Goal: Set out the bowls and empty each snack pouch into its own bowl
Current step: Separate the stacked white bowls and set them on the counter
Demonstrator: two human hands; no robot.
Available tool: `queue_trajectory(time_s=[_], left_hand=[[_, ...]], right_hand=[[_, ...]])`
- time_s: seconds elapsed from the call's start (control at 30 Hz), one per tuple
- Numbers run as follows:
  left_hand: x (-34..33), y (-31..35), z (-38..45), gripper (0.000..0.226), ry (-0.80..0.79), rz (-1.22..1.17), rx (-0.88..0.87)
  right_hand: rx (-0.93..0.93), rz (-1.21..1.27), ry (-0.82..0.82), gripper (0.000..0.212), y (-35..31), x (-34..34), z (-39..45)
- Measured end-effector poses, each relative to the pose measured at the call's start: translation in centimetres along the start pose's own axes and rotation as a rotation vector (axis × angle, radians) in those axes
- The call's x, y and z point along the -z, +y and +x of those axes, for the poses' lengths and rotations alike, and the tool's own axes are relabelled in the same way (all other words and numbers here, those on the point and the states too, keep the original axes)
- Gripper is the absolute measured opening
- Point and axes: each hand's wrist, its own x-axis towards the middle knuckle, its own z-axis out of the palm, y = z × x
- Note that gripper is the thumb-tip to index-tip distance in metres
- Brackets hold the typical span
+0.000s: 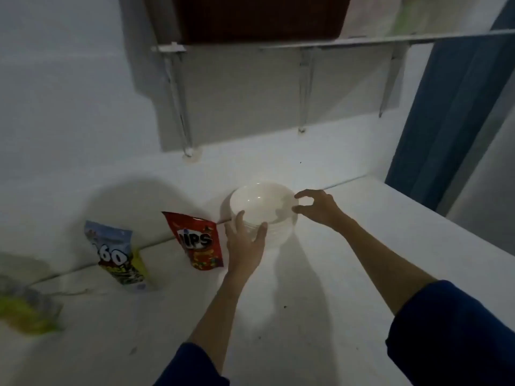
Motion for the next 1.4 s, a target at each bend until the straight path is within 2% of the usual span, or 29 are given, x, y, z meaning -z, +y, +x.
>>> queue_trajectory(time_s=[0.17,0.27,0.33,0.5,0.8,0.93,1.03,1.27,1.4], left_hand=[[-0.9,0.1,1.4,0.055,0.048,-0.305,0.149],[-1.1,0.8,2.1,0.056,0.085,-0.365,0.244],[-1.1,1.0,2.3,0.054,0.092,-0.375,0.296],[-1.1,0.9,0.0,0.05,0.055,-0.407,0.28],[2.5,2.0,-8.7,0.052,-0.032,-0.463,0.199],[7.8,1.1,-14.5,0.049,-0.04,-0.488,0.153],[13.7,-0.9,-19.0,0.048,-0.015,-0.5,0.164],[31.9,-8.3,-30.3,0.049,0.138,-0.361,0.169],[42.3,-12.2,-35.9,0.052,0.275,-0.309,0.232]], right_hand=[[-0.093,0.254,-0.127,0.034,1.0,-1.6,1.8],[-0.129,0.373,-0.168,0.03,1.1,-2.1,2.2],[-0.145,0.442,-0.141,0.03,1.2,-2.4,2.1],[-0.181,0.505,-0.058,0.033,1.5,-1.9,-0.4],[-0.224,0.521,0.138,0.035,-0.2,-2.4,-12.6],[-0.188,0.475,0.198,0.037,-3.7,-4.6,-19.4],[-0.137,0.474,0.172,0.041,-7.7,-8.0,-24.8],[-0.026,0.536,-0.004,0.039,-19.7,-20.4,-36.7],[0.025,0.552,-0.129,0.044,-27.2,-28.1,-41.4]])
